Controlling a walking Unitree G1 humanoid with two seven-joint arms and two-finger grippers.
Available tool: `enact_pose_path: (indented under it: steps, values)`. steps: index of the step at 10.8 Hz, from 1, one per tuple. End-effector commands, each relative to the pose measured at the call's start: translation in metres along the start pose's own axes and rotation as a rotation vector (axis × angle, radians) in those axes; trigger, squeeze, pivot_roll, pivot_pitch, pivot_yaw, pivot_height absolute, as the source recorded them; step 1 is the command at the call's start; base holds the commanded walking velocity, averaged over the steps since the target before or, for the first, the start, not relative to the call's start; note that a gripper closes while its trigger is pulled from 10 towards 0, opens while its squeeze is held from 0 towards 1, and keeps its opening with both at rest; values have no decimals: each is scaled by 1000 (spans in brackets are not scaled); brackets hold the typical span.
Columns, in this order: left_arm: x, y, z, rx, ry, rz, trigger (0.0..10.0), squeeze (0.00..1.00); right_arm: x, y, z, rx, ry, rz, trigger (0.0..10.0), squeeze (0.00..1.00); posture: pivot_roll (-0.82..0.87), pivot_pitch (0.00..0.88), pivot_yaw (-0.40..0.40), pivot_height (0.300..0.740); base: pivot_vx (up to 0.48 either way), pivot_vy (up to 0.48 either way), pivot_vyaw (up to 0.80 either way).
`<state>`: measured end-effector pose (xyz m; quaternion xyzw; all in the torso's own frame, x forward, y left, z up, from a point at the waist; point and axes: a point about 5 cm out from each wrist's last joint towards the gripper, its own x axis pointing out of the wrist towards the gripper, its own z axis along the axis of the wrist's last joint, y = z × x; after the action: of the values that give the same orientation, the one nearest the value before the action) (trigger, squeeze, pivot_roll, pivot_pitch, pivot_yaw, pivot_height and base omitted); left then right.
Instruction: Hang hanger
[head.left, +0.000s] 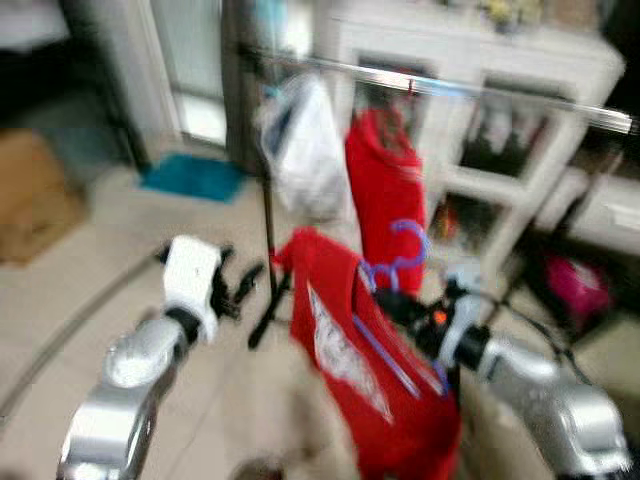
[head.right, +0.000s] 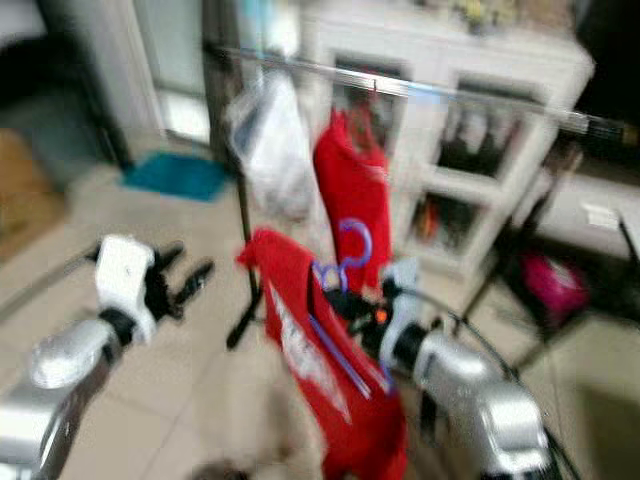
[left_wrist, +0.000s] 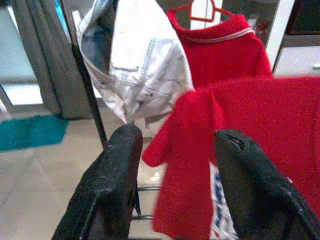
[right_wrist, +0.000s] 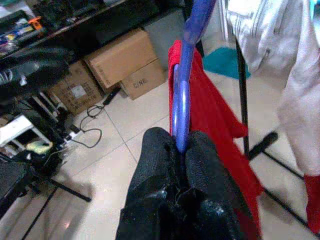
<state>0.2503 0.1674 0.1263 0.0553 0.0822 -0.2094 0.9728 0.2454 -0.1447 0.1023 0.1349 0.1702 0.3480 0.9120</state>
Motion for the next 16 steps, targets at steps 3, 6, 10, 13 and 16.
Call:
enact_pose_path:
  steps: [3, 6, 10, 13, 16]
  values:
    - [0, 18, 3, 34, -8, 38, 10000, 275, -6, 3, 14, -84, -35, 71, 10000, 0, -58, 0, -33, 740, 0, 160, 0]
    - [-8, 44, 11, 134, 18, -64, 10000, 1000, -15, 7, 33, -181, -21, 207, 10000, 0, -55, 0, -13, 740, 0, 0, 0]
    - [7, 9, 6, 70, -35, -66, 10000, 0, -31, -23, 14, -116, 46, -150, 10000, 0, -74, 0, -24, 740, 0, 0, 0]
    - [16, -4, -9, 29, 11, -53, 10000, 0, -63, -61, -14, -3, 143, -573, 10000, 0, -93, 0, -15, 740, 0, 0, -533]
    - [26, 3, -4, 34, -31, 13, 10000, 0, -45, -55, 6, 8, -56, -656, 10000, 0, -102, 0, -3, 740, 193, 0, -800]
